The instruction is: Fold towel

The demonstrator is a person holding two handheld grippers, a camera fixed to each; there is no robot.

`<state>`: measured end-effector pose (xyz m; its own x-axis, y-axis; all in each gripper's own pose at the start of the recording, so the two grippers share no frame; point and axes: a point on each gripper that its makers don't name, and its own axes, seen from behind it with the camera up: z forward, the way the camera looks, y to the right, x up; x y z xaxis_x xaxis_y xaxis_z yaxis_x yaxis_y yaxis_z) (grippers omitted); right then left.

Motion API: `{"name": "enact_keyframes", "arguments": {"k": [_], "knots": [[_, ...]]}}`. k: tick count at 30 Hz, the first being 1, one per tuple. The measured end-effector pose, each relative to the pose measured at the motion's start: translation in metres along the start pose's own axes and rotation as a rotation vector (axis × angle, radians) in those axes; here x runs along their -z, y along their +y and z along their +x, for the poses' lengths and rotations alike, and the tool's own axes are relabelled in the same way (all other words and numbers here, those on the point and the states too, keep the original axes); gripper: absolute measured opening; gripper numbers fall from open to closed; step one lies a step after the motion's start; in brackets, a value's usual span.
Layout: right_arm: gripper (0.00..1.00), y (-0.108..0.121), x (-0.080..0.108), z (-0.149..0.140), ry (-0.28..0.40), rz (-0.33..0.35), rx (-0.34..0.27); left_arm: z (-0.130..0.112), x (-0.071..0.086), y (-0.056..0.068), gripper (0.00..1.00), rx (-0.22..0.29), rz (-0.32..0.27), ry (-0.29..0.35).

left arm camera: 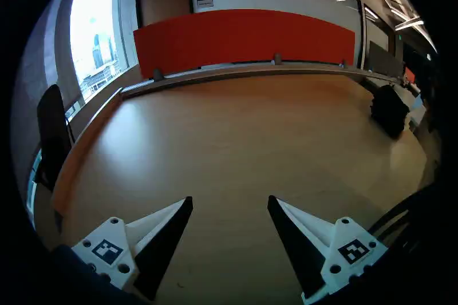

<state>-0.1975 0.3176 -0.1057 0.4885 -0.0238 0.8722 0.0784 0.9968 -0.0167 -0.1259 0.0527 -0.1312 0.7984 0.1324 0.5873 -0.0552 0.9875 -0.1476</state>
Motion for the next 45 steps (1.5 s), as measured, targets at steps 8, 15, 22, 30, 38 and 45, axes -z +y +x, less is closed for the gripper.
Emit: {"name": "enact_keyframes", "arguments": {"k": [8, 15, 22, 30, 38, 45], "knots": [[0.03, 0.0, -0.003, 0.003, 0.004, -0.014, -0.003, -0.002, 0.001, -0.001, 0.97, -0.004, 0.0, -0.001], [0.05, -0.004, -0.001, 0.007, 0.02, -0.024, 0.0, -0.003, 0.004, -0.003, 0.98, 0.0, 0.002, -0.001], [0.06, -0.004, 0.002, 0.011, 0.042, -0.04, -0.01, -0.005, 0.006, -0.005, 0.98, 0.001, 0.003, -0.001], [0.1, -0.004, 0.009, 0.014, 0.07, -0.061, -0.021, -0.004, 0.009, -0.008, 0.98, 0.004, 0.006, 0.007], [0.86, -0.004, 0.021, 0.019, 0.129, -0.095, -0.052, -0.003, 0.014, -0.012, 0.98, 0.008, 0.009, 0.015], [1.0, -0.011, 0.031, 0.027, 0.183, -0.095, -0.083, -0.003, 0.015, -0.014, 0.98, 0.02, 0.01, 0.022]]}}
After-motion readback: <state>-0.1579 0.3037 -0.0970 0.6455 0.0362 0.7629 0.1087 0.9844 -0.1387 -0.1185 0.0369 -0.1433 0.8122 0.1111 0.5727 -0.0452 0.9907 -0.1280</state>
